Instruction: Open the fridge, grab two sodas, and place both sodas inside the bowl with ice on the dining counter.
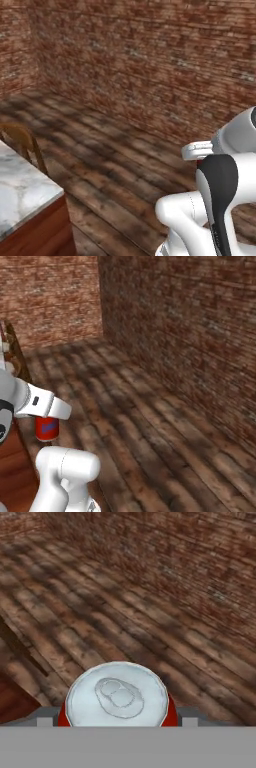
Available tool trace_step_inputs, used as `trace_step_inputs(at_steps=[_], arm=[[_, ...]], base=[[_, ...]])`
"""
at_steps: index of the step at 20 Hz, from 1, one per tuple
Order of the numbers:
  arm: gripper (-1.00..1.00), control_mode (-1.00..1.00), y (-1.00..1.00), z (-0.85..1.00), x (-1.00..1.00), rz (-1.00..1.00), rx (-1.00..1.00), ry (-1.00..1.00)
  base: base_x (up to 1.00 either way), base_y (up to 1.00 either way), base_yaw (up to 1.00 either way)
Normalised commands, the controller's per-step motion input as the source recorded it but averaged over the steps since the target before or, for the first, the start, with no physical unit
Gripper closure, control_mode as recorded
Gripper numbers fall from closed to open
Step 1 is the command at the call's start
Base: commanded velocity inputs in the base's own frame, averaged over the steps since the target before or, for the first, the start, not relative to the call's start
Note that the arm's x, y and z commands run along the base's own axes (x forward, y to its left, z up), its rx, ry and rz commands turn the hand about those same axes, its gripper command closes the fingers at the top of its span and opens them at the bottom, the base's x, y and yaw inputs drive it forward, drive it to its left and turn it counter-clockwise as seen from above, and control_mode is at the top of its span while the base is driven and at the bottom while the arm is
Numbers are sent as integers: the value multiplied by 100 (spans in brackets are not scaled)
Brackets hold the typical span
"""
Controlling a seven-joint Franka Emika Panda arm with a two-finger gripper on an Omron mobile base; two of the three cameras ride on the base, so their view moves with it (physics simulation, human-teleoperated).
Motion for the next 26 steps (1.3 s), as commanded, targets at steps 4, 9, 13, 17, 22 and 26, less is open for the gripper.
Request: trace_step_inputs(at_steps=[4, 9, 13, 17, 22, 26], arm=[[100, 100, 0, 0, 0, 0, 0, 0], [100, 100, 0, 0, 0, 0, 0, 0], [100, 100, 0, 0, 0, 0, 0, 0], [100, 100, 0, 0, 0, 0, 0, 0], [100, 100, 0, 0, 0, 0, 0, 0], [100, 100, 0, 0, 0, 0, 0, 0]], base=[[90, -28, 45], [88, -30, 45], [88, -28, 46], [83, -33, 44], [75, -40, 43], [70, -47, 42]])
